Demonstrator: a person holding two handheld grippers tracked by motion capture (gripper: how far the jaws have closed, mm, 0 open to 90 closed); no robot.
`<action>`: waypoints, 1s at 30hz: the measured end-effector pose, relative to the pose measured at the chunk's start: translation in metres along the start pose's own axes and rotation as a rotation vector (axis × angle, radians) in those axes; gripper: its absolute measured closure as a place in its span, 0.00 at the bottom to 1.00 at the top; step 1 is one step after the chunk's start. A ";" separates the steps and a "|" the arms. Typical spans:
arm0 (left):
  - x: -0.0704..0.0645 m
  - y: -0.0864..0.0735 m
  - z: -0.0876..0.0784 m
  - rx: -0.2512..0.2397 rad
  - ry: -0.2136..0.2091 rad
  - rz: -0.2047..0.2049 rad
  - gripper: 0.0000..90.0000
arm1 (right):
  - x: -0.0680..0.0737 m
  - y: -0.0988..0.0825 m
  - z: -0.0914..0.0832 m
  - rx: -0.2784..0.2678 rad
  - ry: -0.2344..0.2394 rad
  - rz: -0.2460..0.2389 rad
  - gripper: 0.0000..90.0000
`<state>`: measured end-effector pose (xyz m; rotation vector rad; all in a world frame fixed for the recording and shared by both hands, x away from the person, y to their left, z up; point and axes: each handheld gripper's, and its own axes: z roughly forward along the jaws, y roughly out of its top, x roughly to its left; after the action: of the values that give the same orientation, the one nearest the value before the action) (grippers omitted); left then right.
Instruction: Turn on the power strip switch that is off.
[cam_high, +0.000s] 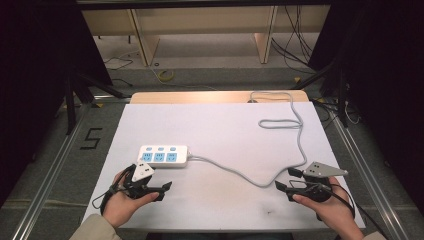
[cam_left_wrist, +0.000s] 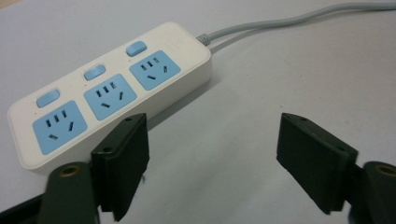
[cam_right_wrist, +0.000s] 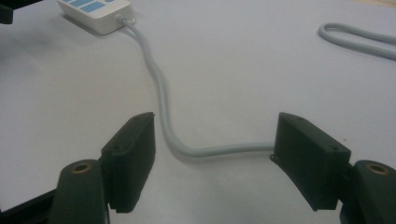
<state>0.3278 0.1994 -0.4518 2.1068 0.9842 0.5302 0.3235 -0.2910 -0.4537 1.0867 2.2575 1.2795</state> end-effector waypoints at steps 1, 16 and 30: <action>0.000 0.000 0.000 0.000 -0.003 0.001 0.31 | 0.000 0.000 0.000 -0.001 -0.002 -0.004 0.33; 0.007 0.002 -0.003 0.028 -0.009 0.011 0.99 | 0.001 0.000 0.001 0.014 -0.008 0.000 0.33; 0.007 0.013 0.002 0.038 0.011 -0.023 1.00 | 0.002 -0.001 0.000 0.019 -0.007 -0.011 0.33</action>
<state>0.3396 0.1987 -0.4428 2.1259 1.0304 0.5158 0.3216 -0.2903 -0.4544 1.0820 2.2715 1.2503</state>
